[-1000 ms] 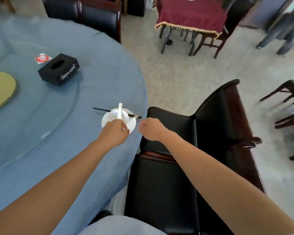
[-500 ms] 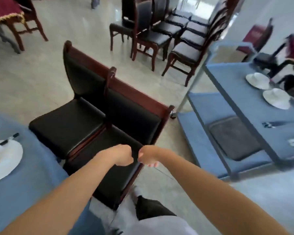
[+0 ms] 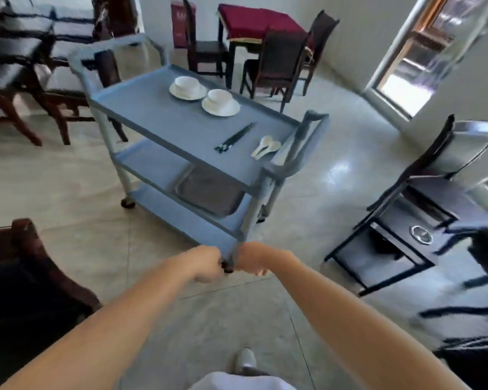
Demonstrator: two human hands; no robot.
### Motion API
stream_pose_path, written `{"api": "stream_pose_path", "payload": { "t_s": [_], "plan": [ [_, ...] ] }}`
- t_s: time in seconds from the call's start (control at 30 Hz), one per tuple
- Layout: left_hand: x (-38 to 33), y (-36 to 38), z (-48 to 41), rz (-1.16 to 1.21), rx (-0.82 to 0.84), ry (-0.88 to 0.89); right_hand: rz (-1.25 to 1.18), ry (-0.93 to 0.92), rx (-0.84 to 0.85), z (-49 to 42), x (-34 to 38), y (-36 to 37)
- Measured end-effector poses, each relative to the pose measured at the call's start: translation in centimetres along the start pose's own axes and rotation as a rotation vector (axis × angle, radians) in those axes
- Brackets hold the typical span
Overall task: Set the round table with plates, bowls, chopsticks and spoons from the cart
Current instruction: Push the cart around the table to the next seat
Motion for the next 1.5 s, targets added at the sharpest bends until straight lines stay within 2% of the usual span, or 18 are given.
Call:
{"api": "stream_pose_path", "payload": {
  "t_s": [0.17,0.33,0.47,0.6,0.7,0.77,0.83,0.93,1.03,1.1,1.27,1.4,1.5],
  "plan": [
    [-11.6,-8.7,-9.5,0.058,-0.082,0.138,-0.039,0.107,-0.092,0.3,-12.5,-8.9],
    [-18.4,-17.7,-16.0,0.248,-0.486,0.138,0.000,0.101,-0.277,-0.7,-20.9,-18.7],
    [-20.2,-22.8,-21.9,0.287,-0.639,0.104,-0.098,0.034,-0.400,-4.3,-24.3,-24.9],
    [-20.2,-26.0,-29.4,0.252,-0.541,0.006,-0.105,-0.096,-0.564,-9.5,-26.7,-30.3],
    [-20.3,-28.1,-35.4,0.234,-0.342,-0.037,0.156,-0.176,-0.651,-13.5,-28.5,-35.2],
    [-20.8,-29.1,-38.4,0.326,-0.197,-0.054,0.390,-0.198,-0.609,-16.0,-29.9,-38.6],
    [-21.8,-29.5,-40.6,0.552,-0.061,-0.095,0.570,-0.259,-0.546,-18.5,-31.1,-41.6],
    [-22.4,-29.6,-42.2,0.600,0.036,-0.167,0.669,-0.419,-0.407,-21.9,-31.6,-44.9],
    [-22.3,-30.1,-42.8,0.591,0.058,-0.229,0.784,-0.545,-0.204,-24.9,-31.3,-47.4],
    [-22.3,-30.5,-43.3,0.621,0.071,-0.276,0.849,-0.646,-0.130,-26.7,-31.3,-48.6],
    [-22.1,-32.3,-44.7,0.742,-0.004,-0.365,0.876,-0.879,-0.160,-29.8,-31.4,-50.7],
    [-22.0,-34.0,-45.9,0.802,-0.017,-0.446,0.878,-0.964,-0.135,-32.1,-31.6,-52.6],
    [-22.6,-35.4,-47.7,0.738,-0.057,-0.537,0.858,-1.007,-0.129,-33.8,-31.8,-54.6]
  ]
}}
Point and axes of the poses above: each hand's wrist, its own z-axis away from the middle knuckle, its own y-axis out of the palm, x = y × z, the point moved 1 cm from there along -z, towards the middle knuckle, and after that the axes turned 8 degrees about -z, right-handed, at the moved point
